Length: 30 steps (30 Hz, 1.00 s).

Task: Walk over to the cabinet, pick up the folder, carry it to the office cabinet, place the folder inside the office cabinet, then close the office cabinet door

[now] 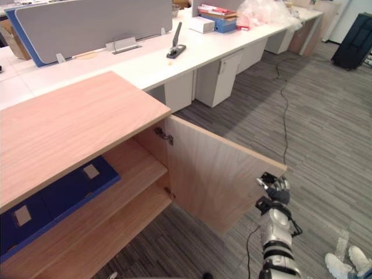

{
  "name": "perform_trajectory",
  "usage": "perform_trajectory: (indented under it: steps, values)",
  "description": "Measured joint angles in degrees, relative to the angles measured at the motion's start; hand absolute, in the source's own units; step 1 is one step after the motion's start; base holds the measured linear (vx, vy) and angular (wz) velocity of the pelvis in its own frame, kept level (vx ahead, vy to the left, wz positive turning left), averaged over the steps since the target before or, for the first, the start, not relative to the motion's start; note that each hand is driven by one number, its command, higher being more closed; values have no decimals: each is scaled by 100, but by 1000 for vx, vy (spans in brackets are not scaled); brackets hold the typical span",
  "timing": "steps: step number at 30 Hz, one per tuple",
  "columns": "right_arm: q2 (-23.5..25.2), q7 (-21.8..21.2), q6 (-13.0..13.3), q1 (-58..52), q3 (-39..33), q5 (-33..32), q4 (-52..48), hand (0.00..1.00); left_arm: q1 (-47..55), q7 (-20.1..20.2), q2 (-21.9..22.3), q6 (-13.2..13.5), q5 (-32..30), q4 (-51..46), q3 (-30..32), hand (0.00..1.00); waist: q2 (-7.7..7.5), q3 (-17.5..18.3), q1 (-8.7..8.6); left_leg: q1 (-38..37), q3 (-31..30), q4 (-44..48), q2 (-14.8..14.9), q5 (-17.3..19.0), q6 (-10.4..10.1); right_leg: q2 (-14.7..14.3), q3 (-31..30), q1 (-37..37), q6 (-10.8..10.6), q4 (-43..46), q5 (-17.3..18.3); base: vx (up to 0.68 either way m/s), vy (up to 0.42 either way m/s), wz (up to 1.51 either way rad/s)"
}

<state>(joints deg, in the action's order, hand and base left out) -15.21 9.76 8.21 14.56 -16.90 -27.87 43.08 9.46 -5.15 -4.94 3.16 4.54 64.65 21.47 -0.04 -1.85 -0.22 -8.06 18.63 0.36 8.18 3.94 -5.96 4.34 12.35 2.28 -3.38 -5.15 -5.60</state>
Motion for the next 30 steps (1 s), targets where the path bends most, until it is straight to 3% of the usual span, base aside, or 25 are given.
perform_trajectory:
  steps: [6, 11, 21, 23, 27, 30]
  values:
    - [-532, -428, -24, 2, 1301, 31, -120, 0, 26, 65, -7, -7, 8, 1, -37, 0, 3, -17, -59, 4, 62, 1, -4, 0, 1, -6, -78, -49, -4, -1, -30, -24, -2, -7]
    - [-1401, -1164, -258, -58, 2584, 771, -354, 0, 23, 270, -84, -26, -27, 3, -403, 0, 35, -95, -252, -3, 102, 17, 5, 0, 1, -39, -259, -129, 14, 1, -94, -45, -9, -19]
    - [-2071, -2150, -392, -850, 3931, 1593, -1497, 0, 20, 443, -182, -18, -188, 4, -689, 0, 44, -123, -346, 6, 205, 45, 86, 2, -3, -155, -476, -252, 81, -4, -147, -52, -19, -12]
    - [-2218, -2581, -383, -1034, 4369, 1910, -1804, 0, -38, 476, -202, 4, -256, 0, -690, 0, 36, -129, -337, 17, 200, 45, 111, 1, -6, -181, -481, -271, 83, -4, -148, -14, -12, -3]
    - [-2185, -3372, -256, -1478, 4874, 2247, -2096, 0, -96, 568, -202, 20, -381, 1, -688, 0, 29, -146, -302, 79, 101, 50, 111, -1, -6, -171, -418, -283, 82, 0, -146, -12, -10, 10]
    - [-1819, -3985, -184, -1658, 5111, 2259, -2089, 0, -146, 674, -205, 20, -483, -2, -690, 0, 11, -161, -205, 103, -16, 77, 65, -2, -4, -103, -314, -226, 72, 25, -139, 1, 17, 18]
